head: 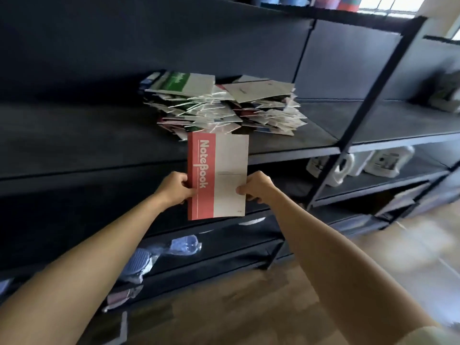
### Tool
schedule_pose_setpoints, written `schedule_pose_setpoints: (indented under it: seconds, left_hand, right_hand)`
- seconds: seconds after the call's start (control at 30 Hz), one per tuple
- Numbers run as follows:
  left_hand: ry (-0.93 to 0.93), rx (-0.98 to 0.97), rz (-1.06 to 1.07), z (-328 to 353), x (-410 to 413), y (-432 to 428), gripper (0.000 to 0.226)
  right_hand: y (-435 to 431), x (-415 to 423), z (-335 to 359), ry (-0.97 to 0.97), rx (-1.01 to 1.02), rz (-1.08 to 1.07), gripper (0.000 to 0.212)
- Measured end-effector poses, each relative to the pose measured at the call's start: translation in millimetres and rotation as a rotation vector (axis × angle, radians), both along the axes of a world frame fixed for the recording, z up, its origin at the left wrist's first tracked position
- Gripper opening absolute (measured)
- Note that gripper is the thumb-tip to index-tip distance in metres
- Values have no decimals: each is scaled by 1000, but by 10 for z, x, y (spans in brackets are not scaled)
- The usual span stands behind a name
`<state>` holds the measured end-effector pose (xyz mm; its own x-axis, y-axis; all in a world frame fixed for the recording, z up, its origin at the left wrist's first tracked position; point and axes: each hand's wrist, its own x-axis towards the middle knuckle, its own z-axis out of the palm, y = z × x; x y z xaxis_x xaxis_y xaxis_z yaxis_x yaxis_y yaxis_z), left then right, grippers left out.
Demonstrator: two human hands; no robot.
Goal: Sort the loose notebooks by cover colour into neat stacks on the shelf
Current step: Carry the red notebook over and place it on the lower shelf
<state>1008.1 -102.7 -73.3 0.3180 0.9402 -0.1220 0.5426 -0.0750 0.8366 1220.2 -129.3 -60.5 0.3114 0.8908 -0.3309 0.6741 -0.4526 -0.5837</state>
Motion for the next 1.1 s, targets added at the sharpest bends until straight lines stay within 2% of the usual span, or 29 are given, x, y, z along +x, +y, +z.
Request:
schedule_pose_setpoints:
  seconds: [0.3, 0.43, 0.53, 0.87, 1.0, 1.1]
  left_hand:
    - [57, -70, 329, -445, -475, -812, 10]
    - [86, -128, 448, -708, -697, -1119, 21]
    - [53, -187, 468, -845, -818, -1276, 15]
    - [64, -243, 552, -1149, -1238, -1204, 36]
    - [-49, -335, 506, -1275, -1441, -1025, 46]
    - [-118, -426, 436, -1387, -1608, -864, 65]
  right_hand:
    - [-178, -536, -379, -34, -122, 332, 25]
    - [-271, -850, -627, -43, -161, 431, 27]
    - [-339, -1048, -835, -64, -226, 476, 30]
    - [-338, -1619, -1287, -105, -234, 499, 16]
    - [-204, -1834, -1411, -104, -226, 447, 35]
    - [-83, -1993, -1499, -104, -242, 427, 32]
